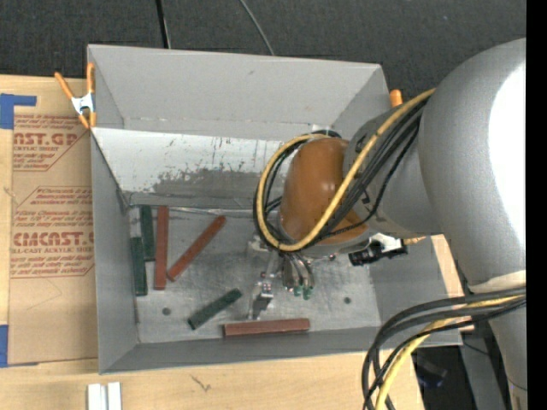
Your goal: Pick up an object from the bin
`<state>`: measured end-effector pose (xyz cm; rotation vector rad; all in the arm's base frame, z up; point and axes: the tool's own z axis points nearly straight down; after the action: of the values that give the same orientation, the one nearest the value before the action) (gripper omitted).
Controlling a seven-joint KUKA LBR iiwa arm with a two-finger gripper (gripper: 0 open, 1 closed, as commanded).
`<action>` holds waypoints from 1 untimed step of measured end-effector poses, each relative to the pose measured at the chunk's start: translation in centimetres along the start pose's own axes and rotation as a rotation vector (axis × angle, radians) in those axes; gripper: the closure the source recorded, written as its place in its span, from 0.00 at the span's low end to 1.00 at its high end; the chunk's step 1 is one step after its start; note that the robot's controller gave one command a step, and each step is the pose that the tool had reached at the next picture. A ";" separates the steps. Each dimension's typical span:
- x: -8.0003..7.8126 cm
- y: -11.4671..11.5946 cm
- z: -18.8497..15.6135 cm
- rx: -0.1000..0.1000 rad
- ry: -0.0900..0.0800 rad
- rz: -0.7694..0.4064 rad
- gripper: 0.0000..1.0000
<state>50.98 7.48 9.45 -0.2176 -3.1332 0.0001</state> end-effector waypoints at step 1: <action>0.0 0.0 0.0 0.000 0.000 0.000 0.00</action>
Offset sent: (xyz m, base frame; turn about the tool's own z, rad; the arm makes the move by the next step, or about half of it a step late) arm -0.0072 0.0282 -0.0221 0.0895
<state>50.98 7.47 9.44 -0.2176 -3.1331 0.0005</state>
